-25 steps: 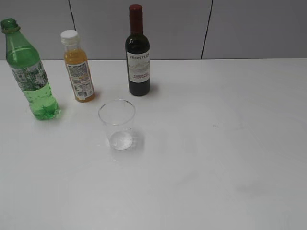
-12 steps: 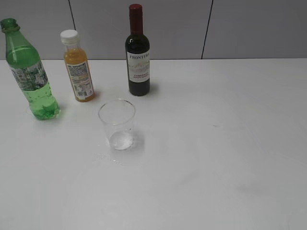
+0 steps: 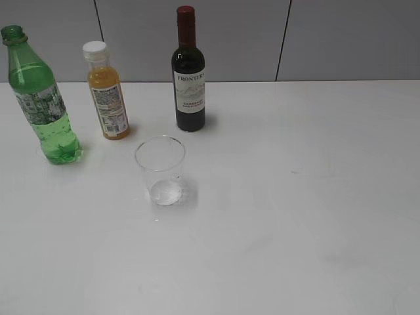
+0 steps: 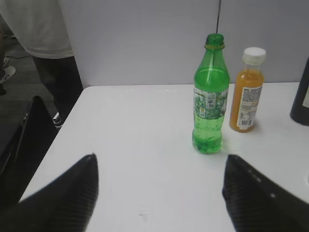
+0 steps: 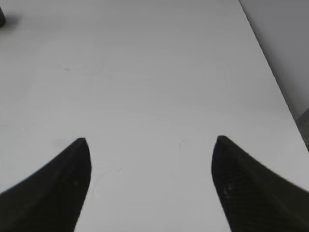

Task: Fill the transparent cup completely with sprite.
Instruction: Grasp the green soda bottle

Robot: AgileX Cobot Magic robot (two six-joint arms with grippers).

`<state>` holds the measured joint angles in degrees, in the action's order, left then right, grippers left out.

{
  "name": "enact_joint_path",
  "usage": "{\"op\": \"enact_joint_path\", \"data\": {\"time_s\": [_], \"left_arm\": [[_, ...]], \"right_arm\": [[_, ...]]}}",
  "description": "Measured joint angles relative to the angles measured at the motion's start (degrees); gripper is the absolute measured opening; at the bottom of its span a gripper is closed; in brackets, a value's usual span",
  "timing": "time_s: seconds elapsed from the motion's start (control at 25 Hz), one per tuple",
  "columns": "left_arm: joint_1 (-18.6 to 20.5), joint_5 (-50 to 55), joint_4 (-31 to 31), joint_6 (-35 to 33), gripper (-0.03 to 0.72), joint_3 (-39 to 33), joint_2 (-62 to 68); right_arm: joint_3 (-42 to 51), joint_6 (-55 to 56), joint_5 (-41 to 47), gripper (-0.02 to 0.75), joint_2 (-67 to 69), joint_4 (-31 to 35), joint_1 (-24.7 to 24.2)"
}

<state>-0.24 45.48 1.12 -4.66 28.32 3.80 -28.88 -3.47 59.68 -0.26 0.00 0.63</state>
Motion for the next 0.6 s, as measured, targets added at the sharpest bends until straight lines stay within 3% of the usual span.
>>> {"op": "enact_joint_path", "data": {"time_s": [0.16, 0.6], "left_arm": [[0.0, -8.4, 0.0, 0.0, 0.629, 0.0, 8.6], [0.0, -46.1, -1.1, 0.0, 0.613, 0.0, 37.1]], "right_arm": [[0.0, 0.0, 0.0, 0.591, 0.0, 0.0, 0.0], [0.0, 0.0, 0.0, 0.592, 0.0, 0.0, 0.0]]}}
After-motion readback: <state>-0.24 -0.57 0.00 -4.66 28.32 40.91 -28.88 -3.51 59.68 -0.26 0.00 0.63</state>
